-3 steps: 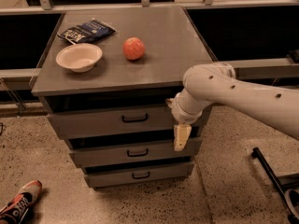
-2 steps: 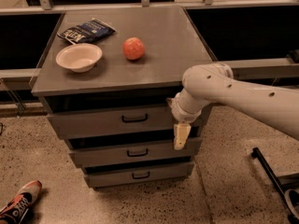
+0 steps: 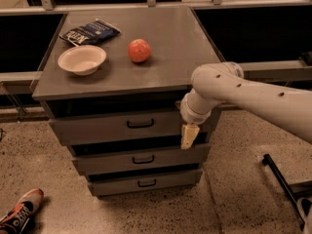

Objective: Open top drawer

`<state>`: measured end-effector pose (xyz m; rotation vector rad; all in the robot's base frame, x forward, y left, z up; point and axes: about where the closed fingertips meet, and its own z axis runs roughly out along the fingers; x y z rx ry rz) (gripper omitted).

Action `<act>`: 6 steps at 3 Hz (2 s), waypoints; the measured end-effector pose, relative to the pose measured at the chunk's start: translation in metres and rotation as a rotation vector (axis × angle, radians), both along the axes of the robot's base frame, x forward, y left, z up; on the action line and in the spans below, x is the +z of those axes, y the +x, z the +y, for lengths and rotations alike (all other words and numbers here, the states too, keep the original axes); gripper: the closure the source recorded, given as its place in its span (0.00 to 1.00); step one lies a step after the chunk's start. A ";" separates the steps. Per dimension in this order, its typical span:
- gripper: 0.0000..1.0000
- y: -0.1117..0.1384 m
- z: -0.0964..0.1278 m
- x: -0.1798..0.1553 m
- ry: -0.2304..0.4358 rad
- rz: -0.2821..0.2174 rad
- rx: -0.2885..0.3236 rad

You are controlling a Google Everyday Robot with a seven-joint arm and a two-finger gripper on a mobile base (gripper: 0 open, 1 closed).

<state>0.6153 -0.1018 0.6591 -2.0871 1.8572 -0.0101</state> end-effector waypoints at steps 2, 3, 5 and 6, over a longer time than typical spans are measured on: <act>0.26 -0.010 0.006 0.018 -0.008 0.023 0.068; 0.27 -0.026 0.009 0.008 -0.001 0.079 0.101; 0.33 -0.032 0.010 0.016 0.004 0.093 0.111; 0.34 -0.032 0.010 0.020 0.005 0.092 0.111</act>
Offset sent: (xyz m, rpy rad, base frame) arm -0.0193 0.0091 0.0189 -0.0191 0.0711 0.1224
